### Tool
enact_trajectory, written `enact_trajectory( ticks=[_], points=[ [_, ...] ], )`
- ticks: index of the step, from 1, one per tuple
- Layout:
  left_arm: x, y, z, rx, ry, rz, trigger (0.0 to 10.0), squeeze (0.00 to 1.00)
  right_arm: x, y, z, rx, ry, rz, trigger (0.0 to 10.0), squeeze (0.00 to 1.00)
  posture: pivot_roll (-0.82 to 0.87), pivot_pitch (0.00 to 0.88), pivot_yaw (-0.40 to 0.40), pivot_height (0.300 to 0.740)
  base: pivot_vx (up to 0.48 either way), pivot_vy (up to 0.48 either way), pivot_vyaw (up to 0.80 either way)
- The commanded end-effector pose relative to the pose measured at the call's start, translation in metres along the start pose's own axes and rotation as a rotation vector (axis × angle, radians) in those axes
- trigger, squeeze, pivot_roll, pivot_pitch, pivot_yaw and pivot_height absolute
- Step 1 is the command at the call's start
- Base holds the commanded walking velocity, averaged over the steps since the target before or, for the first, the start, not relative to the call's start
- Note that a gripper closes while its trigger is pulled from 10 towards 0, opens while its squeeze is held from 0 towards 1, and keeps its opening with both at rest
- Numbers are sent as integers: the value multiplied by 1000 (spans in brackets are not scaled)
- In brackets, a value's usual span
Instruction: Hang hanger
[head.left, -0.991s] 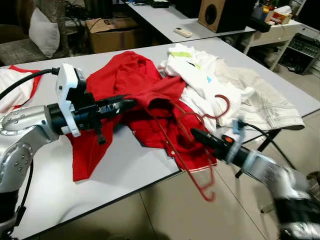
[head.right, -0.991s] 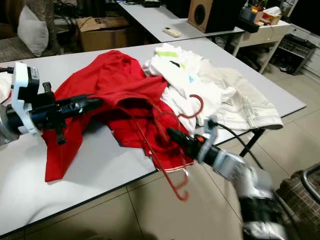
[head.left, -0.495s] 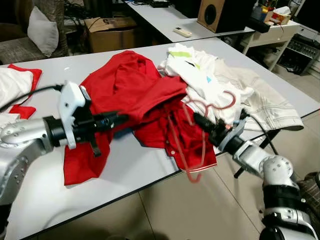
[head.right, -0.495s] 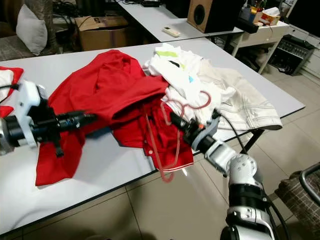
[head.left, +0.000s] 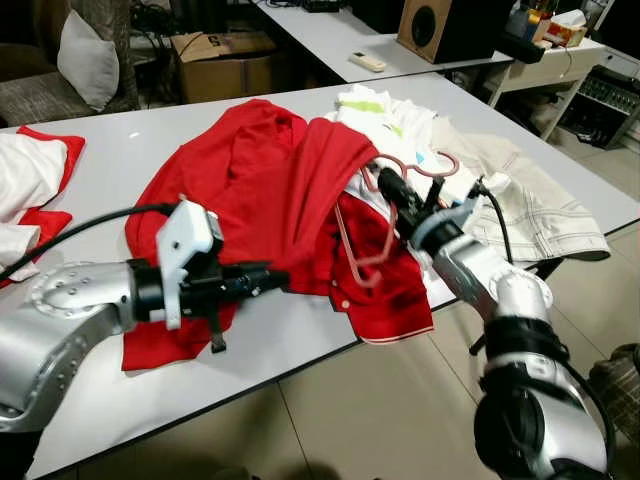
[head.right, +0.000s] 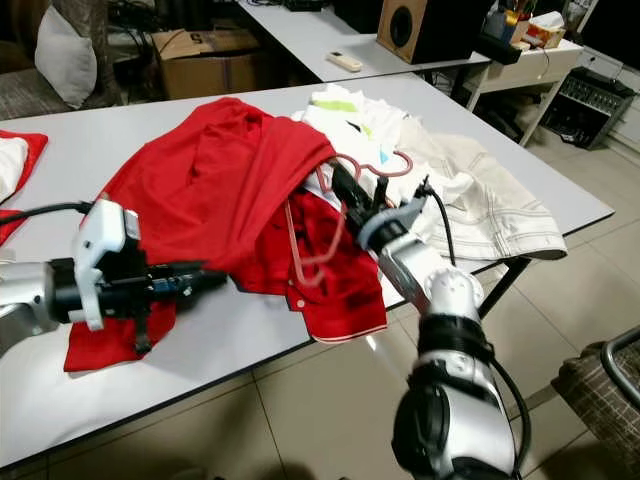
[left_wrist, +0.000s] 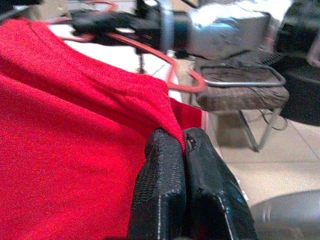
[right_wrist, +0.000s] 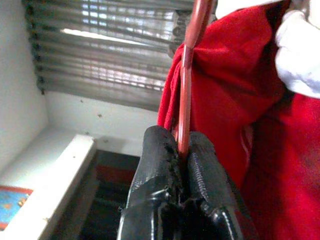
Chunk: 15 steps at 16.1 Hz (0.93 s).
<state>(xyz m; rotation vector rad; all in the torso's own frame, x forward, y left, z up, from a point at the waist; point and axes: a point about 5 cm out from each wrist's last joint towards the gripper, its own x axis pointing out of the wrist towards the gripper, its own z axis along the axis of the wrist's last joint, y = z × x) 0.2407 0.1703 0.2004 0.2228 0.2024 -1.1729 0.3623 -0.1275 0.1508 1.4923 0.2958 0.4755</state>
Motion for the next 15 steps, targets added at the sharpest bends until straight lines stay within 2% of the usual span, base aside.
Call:
enact_trajectory(
  ticks=[1, 3, 4, 8, 9, 11, 13, 15],
  points=[
    [3, -4, 4, 32, 3, -33, 0, 0, 2, 7, 8, 15, -46, 26, 10000, 0, 16, 0, -80, 740, 0, 0, 0],
    [5, -8, 5, 45, 8, -59, 0, 0, 9, 10, 8, 50, -69, 22, 10000, 0, 30, 0, -83, 740, 0, 0, 0],
    [12, -13, 6, 95, 42, -91, 0, 0, 20, 12, 9, 118, -122, 13, 10000, 0, 50, 0, -85, 740, 0, 0, 0],
    [20, -17, 9, 147, 51, -124, 0, 0, 30, 15, 5, 156, -145, 5, 10000, 0, 64, 0, -81, 740, 0, 0, 0],
    [24, -17, 12, 168, 34, -125, 0, 0, 34, 16, 3, 158, -147, 1, 10000, 0, 67, 0, -79, 740, 0, 0, 0],
    [33, -15, 28, 209, -64, -116, 0, 0, 40, 18, -6, 103, -117, -9, 10000, 0, 69, 0, -73, 740, 0, 0, 0],
    [42, -20, 43, 218, -146, -150, 0, 0, 45, 17, -12, 76, -105, -14, 10000, 0, 68, 0, -73, 740, 0, 0, 0],
    [49, -25, 43, 231, -131, -188, 0, 0, 47, 17, -17, 56, -90, -20, 10000, 0, 66, 0, -72, 740, 0, 0, 0]
  ],
)
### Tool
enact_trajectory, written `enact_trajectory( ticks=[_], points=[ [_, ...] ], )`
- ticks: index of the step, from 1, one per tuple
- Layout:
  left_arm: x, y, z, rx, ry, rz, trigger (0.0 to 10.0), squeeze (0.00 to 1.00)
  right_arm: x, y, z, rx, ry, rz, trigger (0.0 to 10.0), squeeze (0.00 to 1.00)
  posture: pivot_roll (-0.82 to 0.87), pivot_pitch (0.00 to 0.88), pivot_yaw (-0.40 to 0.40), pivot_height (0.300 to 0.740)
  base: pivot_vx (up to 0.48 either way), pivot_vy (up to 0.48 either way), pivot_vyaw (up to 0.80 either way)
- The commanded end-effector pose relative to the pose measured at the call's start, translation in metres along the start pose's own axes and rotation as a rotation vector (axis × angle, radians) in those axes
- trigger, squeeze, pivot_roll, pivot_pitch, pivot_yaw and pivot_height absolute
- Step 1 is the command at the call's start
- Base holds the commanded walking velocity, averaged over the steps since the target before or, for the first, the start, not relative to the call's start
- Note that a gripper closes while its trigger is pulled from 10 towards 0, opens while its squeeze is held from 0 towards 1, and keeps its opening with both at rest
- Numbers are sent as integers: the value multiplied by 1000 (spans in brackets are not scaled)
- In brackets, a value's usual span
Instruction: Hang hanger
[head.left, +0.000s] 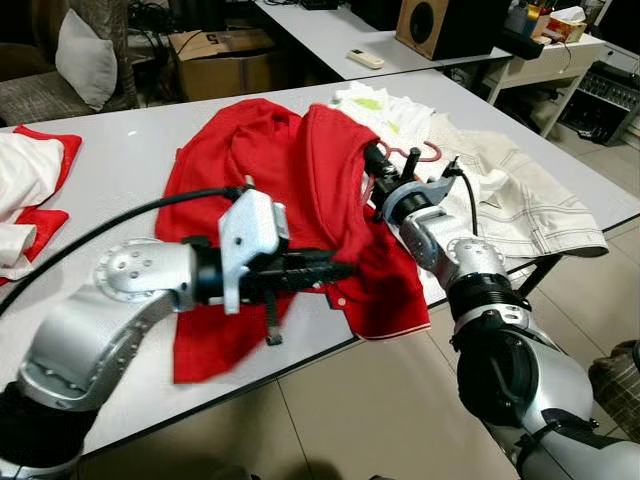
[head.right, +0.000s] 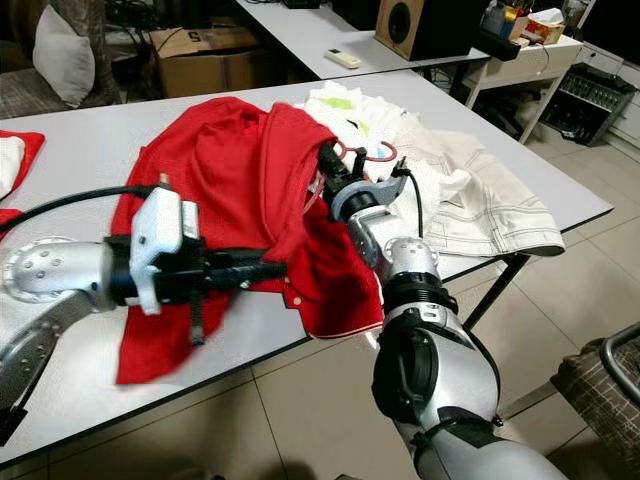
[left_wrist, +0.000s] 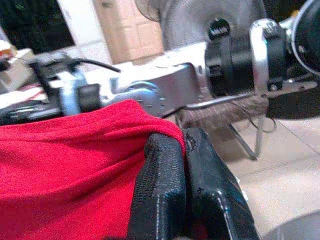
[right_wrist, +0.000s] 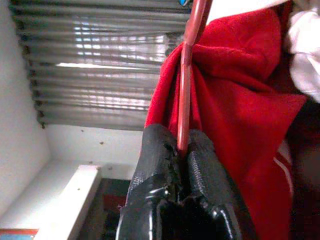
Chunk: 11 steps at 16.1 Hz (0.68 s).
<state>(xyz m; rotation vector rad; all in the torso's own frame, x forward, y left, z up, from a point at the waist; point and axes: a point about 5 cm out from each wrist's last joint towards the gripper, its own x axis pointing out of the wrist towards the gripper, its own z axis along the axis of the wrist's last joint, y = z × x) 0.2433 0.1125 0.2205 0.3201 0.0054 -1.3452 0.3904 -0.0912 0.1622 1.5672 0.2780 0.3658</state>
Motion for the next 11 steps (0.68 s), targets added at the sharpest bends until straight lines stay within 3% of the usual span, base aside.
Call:
enact_trajectory(
  ticks=[1, 2, 4, 7, 8, 9, 10, 11],
  points=[
    [12, -9, 4, 34, -9, -72, 0, 0, 6, 10, -3, -17, 4, 33, 10000, 0, 64, 0, -72, 740, 0, 0, 0],
    [25, -13, -1, 43, 4, -96, 0, 0, 9, 14, -7, -16, 12, 49, 10000, 0, 64, 0, -72, 740, 0, 0, 0],
    [32, -13, -10, 76, 56, -97, 0, 0, 11, 17, -10, -13, 18, 69, 10000, 0, 58, 0, -69, 740, 0, 0, 0],
    [34, -10, -31, 125, 162, -75, 0, 0, 12, 23, -10, -33, 27, 107, 10000, 0, 55, 0, -70, 740, 0, 0, 0],
    [33, -10, -36, 132, 192, -61, 745, 0, 12, 24, -10, -40, 32, 114, 10000, 0, 54, 0, -70, 740, 0, 0, 0],
    [31, -10, -45, 125, 232, -47, 10000, 0, 12, 26, -10, -60, 39, 130, 10000, 0, 51, 0, -70, 740, 0, 0, 0],
    [26, -7, -52, 97, 238, -9, 10000, 1000, 11, 30, -8, -71, 34, 175, 10000, 0, 48, 0, -68, 740, 0, 0, 0],
    [24, -6, -53, 91, 245, -4, 10000, 1000, 11, 31, -8, -78, 34, 176, 10000, 0, 48, 0, -68, 740, 0, 0, 0]
  ],
)
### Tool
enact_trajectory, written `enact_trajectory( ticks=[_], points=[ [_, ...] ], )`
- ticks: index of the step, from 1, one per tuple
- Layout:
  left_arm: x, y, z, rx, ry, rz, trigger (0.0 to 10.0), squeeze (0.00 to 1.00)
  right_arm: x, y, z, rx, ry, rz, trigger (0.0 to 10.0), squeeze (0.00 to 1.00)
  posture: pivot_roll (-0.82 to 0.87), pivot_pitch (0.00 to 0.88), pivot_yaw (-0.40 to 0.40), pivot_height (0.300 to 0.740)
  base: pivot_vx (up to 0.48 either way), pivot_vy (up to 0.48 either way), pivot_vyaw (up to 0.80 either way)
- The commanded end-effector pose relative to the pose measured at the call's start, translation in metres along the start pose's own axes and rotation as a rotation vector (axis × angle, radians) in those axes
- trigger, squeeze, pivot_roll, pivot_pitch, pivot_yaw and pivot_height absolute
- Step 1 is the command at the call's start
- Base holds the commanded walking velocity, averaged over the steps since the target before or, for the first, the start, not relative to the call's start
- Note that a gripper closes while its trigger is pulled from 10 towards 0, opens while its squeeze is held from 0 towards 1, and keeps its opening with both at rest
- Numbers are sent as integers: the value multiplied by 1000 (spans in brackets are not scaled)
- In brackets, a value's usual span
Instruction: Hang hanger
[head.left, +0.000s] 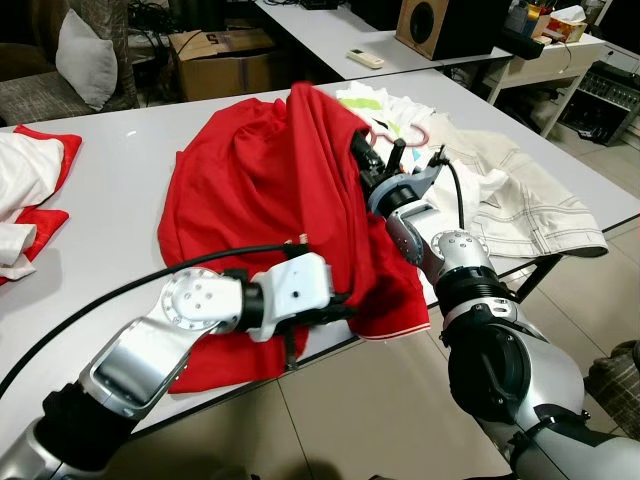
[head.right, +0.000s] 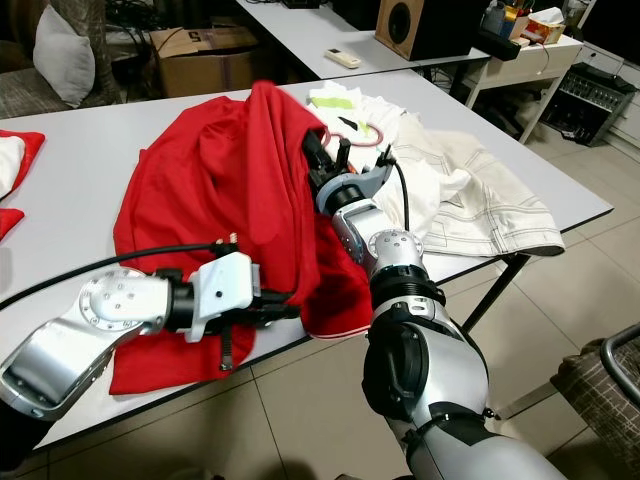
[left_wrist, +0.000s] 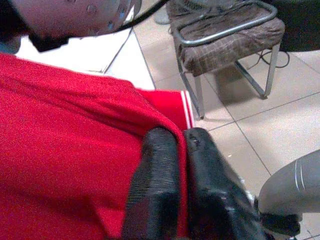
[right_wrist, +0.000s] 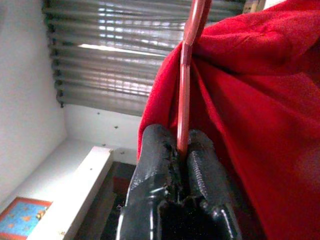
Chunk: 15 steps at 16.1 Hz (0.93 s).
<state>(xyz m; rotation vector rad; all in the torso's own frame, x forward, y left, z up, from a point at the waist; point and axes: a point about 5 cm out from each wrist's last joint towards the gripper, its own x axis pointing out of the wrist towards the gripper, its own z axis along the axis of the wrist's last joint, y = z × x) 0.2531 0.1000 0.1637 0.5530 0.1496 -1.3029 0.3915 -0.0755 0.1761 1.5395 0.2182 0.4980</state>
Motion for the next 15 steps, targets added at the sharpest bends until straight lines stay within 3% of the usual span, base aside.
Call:
enact_trajectory(
  ticks=[1, 5, 7, 9, 12, 13, 15],
  points=[
    [-3, 0, -2, -9, 4, -5, 10000, 1000, 4, 17, 8, -28, -21, 65, 10000, 0, 49, 0, -68, 740, 0, 0, 0],
    [-13, -13, 3, -106, -104, -68, 10000, 1000, 3, 14, 14, -82, -54, 38, 10000, 0, 49, 0, -73, 740, 0, 0, 0],
    [-26, -15, 6, -190, -162, -57, 10000, 1000, 2, 8, 15, -190, -37, -36, 10000, 0, 57, 0, -83, 740, 0, 0, 0],
    [-39, -12, 5, -250, -186, -13, 10000, 1000, 0, 6, 14, -211, -1, -37, 10000, 0, 58, 0, -83, 740, 0, 0, 0],
    [-73, 4, -1, -328, -242, 178, 10000, 1000, -6, 7, 17, -309, 24, 2, 10000, 0, 52, 0, -61, 740, 0, 0, 0],
    [-78, 7, -3, -335, -247, 223, 10000, 1000, -7, 7, 17, -313, 30, 9, 10000, 0, 52, 0, -61, 740, 0, 0, 0],
    [-95, 15, -24, -437, -224, 436, 10000, 1000, -17, 10, 19, -349, 49, 74, 10000, 0, 40, 0, -36, 740, 0, 0, 0]
  ],
)
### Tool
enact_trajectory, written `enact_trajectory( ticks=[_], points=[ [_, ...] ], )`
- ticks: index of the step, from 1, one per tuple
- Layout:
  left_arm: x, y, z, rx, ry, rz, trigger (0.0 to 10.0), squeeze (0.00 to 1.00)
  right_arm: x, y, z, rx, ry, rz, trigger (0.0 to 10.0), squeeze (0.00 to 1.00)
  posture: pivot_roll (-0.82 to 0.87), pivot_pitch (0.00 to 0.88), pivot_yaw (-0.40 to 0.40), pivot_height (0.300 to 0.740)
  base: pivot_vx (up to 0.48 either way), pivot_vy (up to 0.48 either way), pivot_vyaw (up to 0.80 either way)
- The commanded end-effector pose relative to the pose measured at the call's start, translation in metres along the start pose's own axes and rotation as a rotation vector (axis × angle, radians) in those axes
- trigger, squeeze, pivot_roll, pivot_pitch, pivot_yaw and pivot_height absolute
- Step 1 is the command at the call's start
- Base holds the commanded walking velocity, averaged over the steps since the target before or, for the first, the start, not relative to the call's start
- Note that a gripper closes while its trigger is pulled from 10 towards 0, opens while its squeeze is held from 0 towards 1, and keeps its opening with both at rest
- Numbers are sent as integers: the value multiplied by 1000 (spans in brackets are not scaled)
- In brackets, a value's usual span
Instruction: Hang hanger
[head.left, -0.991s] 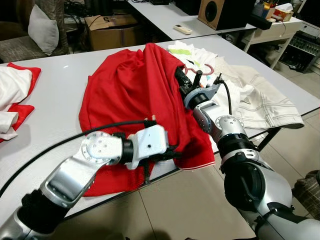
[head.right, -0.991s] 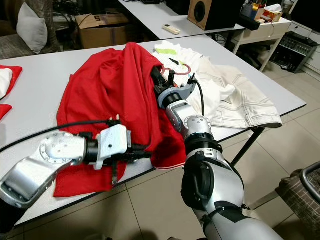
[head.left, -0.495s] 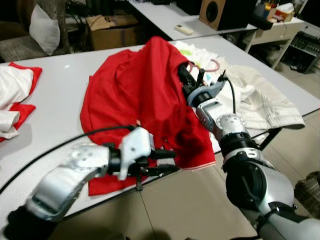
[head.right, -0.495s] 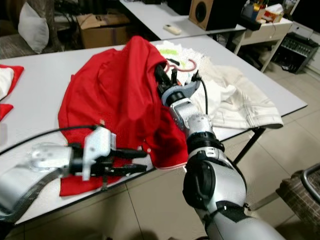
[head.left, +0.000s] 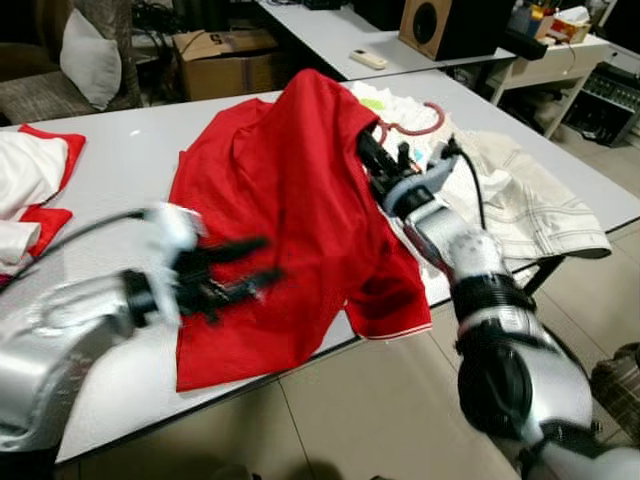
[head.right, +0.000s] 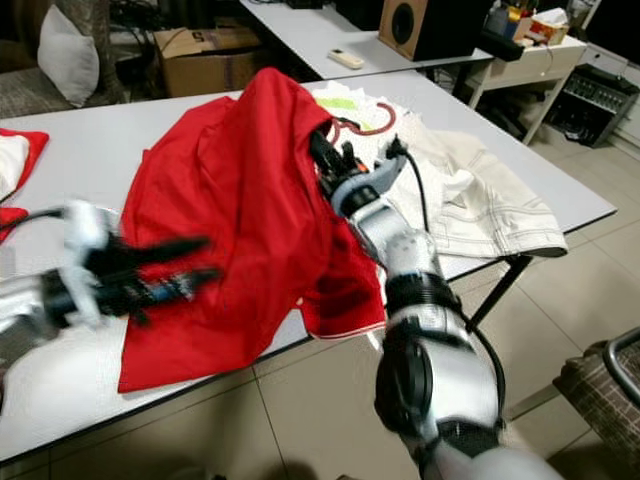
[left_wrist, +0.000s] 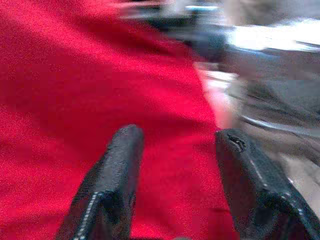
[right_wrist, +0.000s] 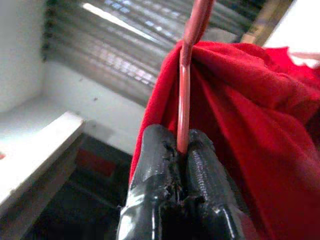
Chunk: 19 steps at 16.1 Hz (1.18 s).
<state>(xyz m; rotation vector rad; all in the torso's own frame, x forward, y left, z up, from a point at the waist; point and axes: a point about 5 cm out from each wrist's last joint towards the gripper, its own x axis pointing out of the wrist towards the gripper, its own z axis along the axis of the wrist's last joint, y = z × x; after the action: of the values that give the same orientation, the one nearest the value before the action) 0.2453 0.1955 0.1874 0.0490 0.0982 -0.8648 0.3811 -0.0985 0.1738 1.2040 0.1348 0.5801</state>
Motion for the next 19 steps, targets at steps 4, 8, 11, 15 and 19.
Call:
enact_trajectory(
  ticks=[4, 8, 11, 15, 19],
  points=[
    [5, 18, -30, -139, 2, 403, 10000, 514, -23, 25, 3, -140, 72, 144, 10000, 0, 31, 0, -36, 740, 0, 0, 600],
    [9, 8, -32, -168, -11, 433, 10000, 0, -56, 44, -7, -218, 155, 181, 10000, 0, 15, 0, -44, 740, 0, 0, 800],
    [18, -3, -30, -162, -24, 396, 10000, 0, -74, 48, -13, -240, 188, 151, 10000, 0, 24, 0, -58, 740, 0, 0, 800],
    [16, -14, -32, -158, -35, 394, 10000, 0, -98, 52, -15, -275, 194, 129, 10000, 0, 35, 0, -70, 740, 0, 0, 800],
    [16, -15, -28, -168, -64, 402, 10000, 0, -106, 49, -14, -251, 161, 116, 10000, 0, 27, 0, -60, 740, 0, 0, 800]
  ],
)
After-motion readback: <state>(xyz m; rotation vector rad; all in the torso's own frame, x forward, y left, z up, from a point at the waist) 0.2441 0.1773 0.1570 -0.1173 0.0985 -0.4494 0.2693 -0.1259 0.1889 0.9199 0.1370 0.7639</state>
